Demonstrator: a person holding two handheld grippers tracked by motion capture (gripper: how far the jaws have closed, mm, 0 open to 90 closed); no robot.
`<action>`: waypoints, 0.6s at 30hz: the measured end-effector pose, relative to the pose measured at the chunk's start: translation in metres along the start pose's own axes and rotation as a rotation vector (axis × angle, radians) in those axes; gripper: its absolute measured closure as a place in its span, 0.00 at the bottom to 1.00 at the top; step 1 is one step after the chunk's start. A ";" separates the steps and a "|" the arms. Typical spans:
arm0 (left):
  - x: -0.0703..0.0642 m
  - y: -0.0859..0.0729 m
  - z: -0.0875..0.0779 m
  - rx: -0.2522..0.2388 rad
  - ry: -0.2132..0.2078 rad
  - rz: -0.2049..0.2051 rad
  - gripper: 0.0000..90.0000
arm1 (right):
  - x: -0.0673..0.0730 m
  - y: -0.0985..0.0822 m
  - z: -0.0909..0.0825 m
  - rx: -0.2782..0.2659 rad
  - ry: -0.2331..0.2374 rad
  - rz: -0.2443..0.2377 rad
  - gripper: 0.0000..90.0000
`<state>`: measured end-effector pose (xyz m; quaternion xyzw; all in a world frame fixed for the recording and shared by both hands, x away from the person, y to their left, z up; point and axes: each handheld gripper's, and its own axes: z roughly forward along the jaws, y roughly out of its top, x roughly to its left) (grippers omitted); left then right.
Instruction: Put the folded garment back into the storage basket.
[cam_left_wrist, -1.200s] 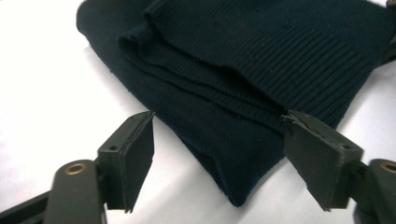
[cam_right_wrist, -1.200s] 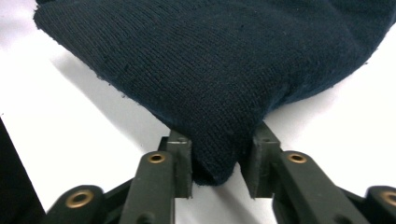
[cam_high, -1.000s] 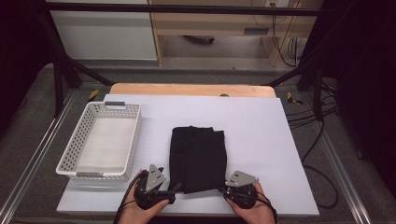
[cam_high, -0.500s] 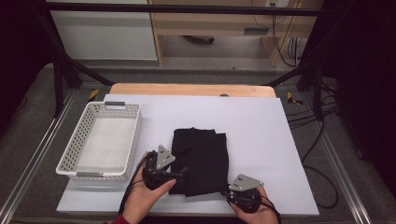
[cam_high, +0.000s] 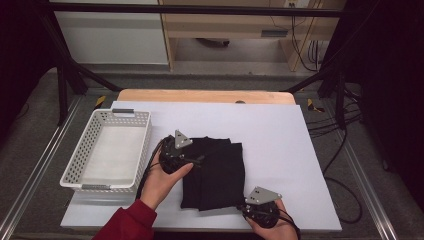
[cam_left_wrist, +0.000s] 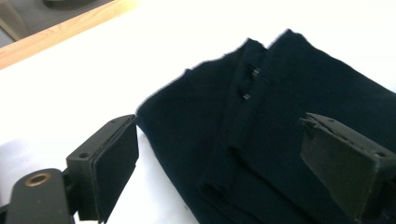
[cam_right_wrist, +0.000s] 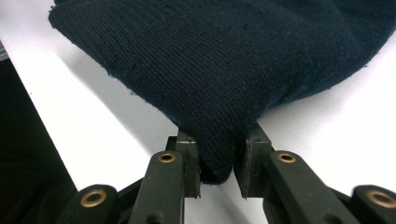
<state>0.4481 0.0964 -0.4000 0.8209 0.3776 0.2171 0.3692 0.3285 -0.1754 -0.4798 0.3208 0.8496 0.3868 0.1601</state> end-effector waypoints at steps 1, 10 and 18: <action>0.002 0.002 0.002 0.001 -0.001 -0.003 0.13 | 0.000 0.000 0.000 0.001 0.001 -0.001 0.82; 0.017 0.009 0.025 0.043 0.012 -0.031 0.12 | 0.000 0.000 0.001 -0.001 -0.002 -0.007 0.82; 0.020 0.010 0.039 0.068 0.015 -0.032 0.12 | 0.000 0.000 0.000 0.000 -0.005 -0.008 0.82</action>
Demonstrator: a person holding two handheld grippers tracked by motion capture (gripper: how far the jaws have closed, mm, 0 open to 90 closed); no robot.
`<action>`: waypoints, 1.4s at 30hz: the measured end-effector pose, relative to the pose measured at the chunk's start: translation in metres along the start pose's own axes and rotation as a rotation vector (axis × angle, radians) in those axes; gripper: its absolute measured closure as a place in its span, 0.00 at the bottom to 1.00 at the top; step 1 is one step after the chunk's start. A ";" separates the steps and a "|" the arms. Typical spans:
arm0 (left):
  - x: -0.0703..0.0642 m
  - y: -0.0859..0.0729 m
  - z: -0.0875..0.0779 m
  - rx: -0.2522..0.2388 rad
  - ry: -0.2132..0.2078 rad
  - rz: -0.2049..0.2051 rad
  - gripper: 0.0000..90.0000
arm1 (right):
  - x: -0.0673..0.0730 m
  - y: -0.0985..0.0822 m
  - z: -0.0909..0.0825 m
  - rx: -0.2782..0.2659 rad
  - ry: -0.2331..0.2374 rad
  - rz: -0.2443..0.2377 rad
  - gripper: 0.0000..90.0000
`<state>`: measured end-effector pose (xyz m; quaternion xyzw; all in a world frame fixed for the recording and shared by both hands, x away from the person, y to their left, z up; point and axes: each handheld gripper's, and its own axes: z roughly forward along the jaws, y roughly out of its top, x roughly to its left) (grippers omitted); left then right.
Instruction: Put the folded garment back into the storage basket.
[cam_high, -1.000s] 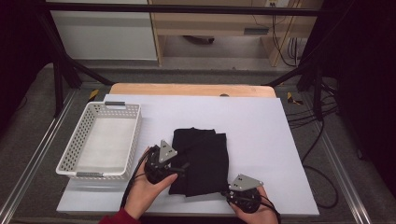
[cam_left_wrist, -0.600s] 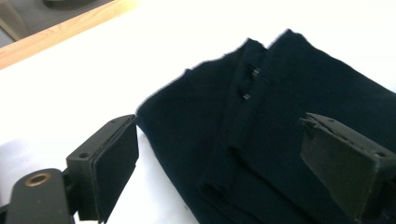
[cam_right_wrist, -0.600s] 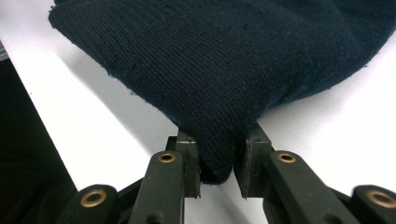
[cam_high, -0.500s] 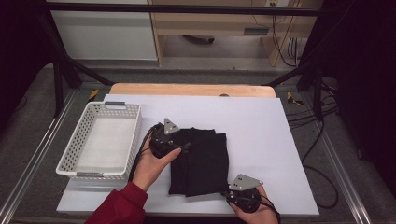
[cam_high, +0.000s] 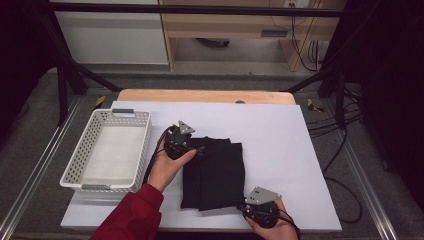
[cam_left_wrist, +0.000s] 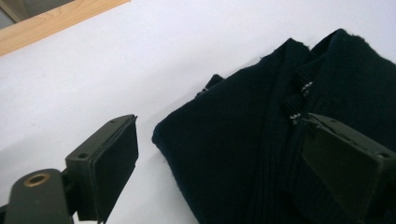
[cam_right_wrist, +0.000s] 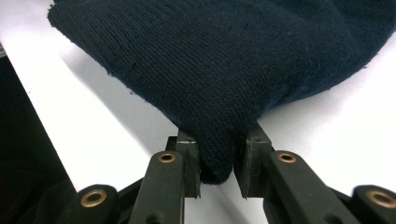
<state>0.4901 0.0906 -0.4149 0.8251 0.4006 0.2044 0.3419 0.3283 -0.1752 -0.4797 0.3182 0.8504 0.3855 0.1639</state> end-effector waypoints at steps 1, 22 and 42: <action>0.001 0.000 0.003 0.000 -0.007 -0.001 0.12 | 0.000 0.000 0.000 -0.001 0.001 -0.001 0.82; 0.005 0.000 0.014 0.020 -0.015 0.011 0.12 | -0.001 -0.001 -0.002 -0.006 0.005 -0.005 0.83; 0.020 -0.010 0.017 0.036 -0.012 -0.055 0.14 | -0.002 -0.002 -0.001 0.007 0.000 -0.012 0.82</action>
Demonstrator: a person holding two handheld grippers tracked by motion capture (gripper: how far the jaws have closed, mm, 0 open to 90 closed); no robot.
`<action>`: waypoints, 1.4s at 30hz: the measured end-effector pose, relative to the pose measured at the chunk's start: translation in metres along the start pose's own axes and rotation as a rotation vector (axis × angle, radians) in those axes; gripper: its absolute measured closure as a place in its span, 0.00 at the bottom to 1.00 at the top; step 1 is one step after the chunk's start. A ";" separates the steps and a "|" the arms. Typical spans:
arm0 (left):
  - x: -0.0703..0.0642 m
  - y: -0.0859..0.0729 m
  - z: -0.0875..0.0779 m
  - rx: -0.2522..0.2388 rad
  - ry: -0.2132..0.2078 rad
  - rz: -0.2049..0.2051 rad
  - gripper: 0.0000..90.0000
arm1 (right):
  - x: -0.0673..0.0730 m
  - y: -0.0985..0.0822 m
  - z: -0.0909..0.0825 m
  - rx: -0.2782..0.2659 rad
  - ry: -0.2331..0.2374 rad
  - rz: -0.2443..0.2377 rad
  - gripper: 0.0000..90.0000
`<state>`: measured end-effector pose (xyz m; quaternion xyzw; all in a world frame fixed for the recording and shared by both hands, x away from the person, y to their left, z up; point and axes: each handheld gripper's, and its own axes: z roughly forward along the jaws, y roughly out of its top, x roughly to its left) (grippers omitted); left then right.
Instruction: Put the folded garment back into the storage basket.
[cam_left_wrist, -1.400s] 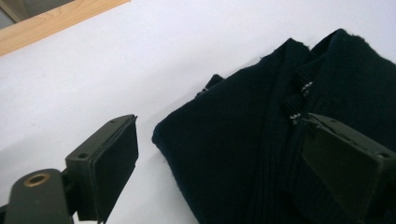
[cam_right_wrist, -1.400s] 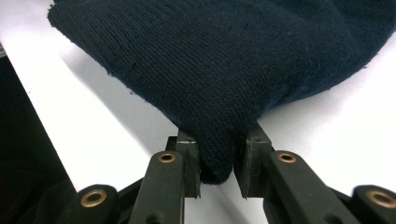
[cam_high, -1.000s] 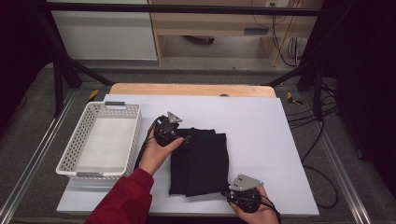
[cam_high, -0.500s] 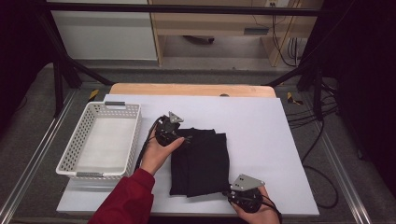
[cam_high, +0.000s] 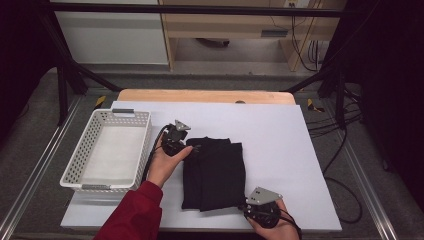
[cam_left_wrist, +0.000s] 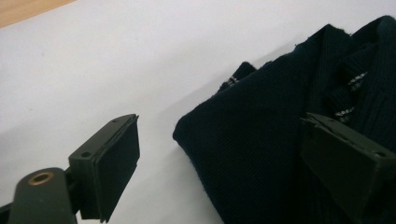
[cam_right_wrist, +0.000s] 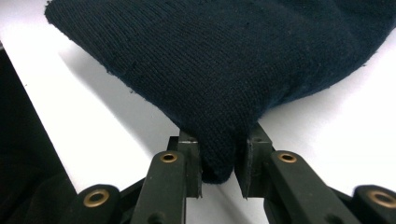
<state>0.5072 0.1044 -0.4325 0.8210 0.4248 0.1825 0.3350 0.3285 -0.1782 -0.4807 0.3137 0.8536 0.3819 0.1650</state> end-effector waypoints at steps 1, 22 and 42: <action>0.000 0.000 0.000 0.000 0.000 0.000 0.14 | 0.000 0.000 0.000 0.001 0.000 0.000 0.82; 0.005 -0.014 0.037 0.094 -0.036 -0.042 0.17 | 0.000 -0.001 0.001 -0.002 0.003 -0.002 0.82; -0.007 -0.021 0.037 0.015 -0.191 -0.067 0.79 | -0.001 0.000 0.003 -0.005 0.006 -0.003 0.82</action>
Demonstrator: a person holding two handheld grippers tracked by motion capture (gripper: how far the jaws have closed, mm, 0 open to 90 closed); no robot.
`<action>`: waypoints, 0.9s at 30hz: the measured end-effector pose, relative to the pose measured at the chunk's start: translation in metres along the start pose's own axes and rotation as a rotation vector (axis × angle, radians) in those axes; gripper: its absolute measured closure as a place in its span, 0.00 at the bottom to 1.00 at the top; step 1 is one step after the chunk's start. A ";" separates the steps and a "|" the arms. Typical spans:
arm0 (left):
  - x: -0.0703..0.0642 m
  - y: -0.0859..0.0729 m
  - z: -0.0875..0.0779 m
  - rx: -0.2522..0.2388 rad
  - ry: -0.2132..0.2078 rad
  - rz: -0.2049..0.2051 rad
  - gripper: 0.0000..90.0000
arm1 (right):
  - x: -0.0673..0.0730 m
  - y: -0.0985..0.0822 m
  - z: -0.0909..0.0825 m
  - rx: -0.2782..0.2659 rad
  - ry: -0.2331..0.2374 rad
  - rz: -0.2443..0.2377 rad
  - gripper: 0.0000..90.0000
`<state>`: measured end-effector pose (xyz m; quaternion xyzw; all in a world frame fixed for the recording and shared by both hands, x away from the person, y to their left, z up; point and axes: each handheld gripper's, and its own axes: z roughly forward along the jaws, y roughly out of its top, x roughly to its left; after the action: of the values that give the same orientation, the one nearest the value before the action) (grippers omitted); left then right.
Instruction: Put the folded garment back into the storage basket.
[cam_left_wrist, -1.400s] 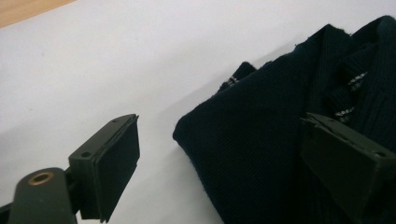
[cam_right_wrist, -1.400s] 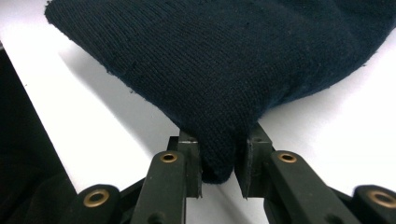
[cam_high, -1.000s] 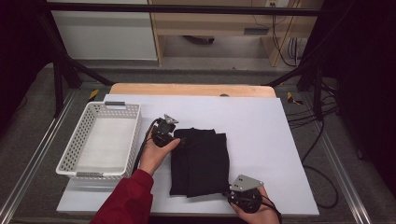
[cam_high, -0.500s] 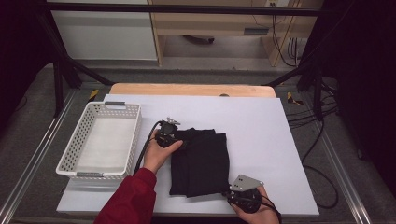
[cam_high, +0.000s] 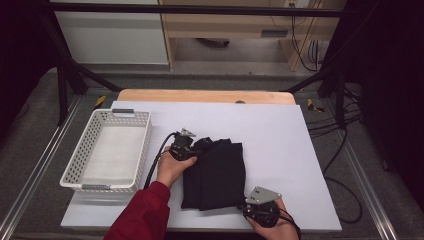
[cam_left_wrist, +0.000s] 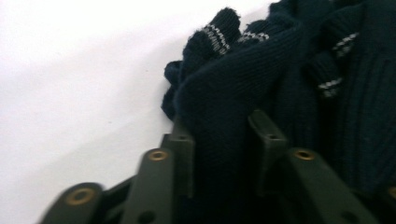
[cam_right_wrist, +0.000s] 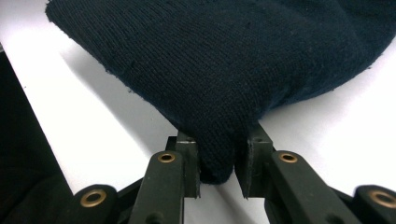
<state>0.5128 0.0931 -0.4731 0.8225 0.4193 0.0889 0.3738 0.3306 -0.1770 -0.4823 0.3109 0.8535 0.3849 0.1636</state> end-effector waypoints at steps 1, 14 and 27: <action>-0.002 -0.002 0.000 -0.015 0.006 -0.011 0.81 | 0.001 0.000 0.000 0.000 -0.005 -0.003 0.82; -0.025 0.014 -0.026 -0.053 0.063 0.090 0.86 | 0.005 0.012 -0.009 -0.038 -0.038 -0.036 0.84; -0.055 0.044 -0.075 -0.108 0.069 0.209 0.86 | 0.014 0.037 -0.032 -0.090 -0.025 -0.067 0.85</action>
<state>0.4708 0.0760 -0.3804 0.8369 0.3386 0.1782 0.3914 0.3184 -0.1660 -0.4341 0.2792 0.8433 0.4131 0.2008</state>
